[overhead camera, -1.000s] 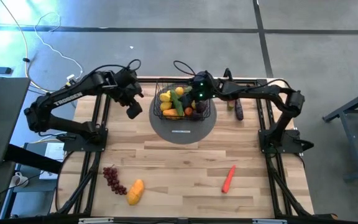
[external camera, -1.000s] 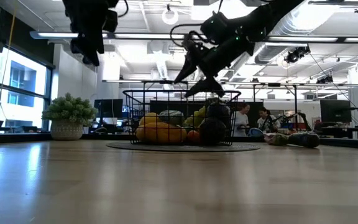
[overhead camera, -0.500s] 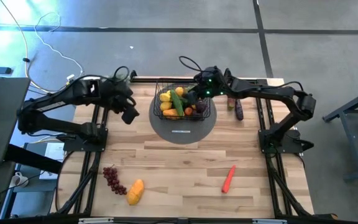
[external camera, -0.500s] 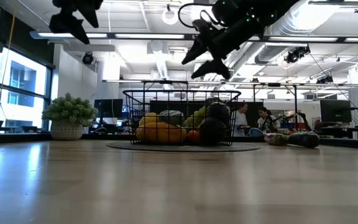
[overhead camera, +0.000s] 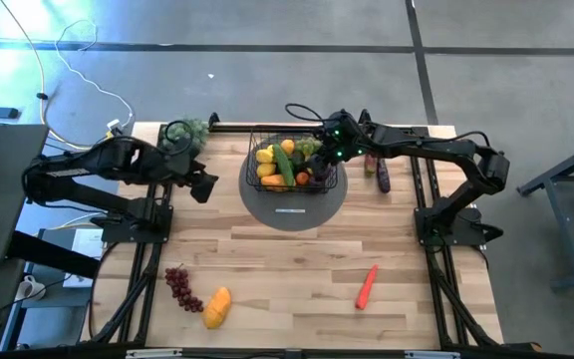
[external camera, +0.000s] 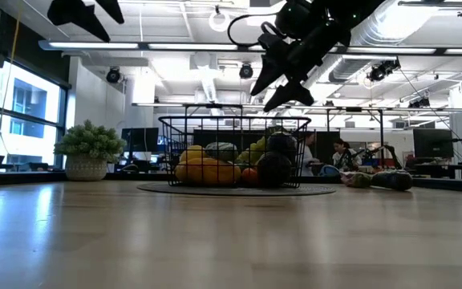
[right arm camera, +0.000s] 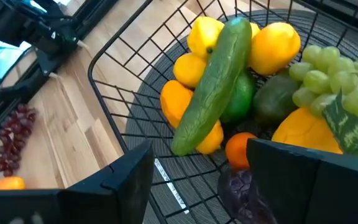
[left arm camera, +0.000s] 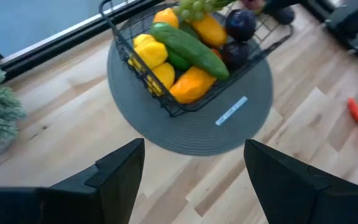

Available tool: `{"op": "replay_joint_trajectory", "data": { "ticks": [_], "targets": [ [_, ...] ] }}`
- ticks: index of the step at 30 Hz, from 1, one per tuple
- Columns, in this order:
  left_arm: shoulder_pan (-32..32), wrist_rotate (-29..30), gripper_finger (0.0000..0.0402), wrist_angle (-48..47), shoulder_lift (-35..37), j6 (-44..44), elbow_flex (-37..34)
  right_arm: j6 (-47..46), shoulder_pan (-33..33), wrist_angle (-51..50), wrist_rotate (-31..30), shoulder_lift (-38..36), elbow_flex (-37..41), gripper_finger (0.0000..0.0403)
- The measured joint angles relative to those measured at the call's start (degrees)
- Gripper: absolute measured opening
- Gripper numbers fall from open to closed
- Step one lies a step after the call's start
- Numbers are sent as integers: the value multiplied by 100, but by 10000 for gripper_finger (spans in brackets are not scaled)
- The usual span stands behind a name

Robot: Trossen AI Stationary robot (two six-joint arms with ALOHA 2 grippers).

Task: Build produce basket
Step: Put the yellow mango into the wire basket

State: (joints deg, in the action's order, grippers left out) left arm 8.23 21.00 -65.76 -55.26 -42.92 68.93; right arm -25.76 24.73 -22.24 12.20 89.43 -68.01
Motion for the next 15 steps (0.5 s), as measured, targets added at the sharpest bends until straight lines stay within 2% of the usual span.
{"op": "replay_joint_trajectory", "data": {
  "ticks": [4,11,15],
  "targets": [
    [-296,21,266,2,128,-277,0,142,-2,-16,34,0,0,236],
    [-828,-51,266,2,86,-1368,0,185,-2,-34,80,0,0,236],
    [-1152,-359,266,4,-78,-1528,0,276,-2,-113,161,2,0,236]
  ]
}}
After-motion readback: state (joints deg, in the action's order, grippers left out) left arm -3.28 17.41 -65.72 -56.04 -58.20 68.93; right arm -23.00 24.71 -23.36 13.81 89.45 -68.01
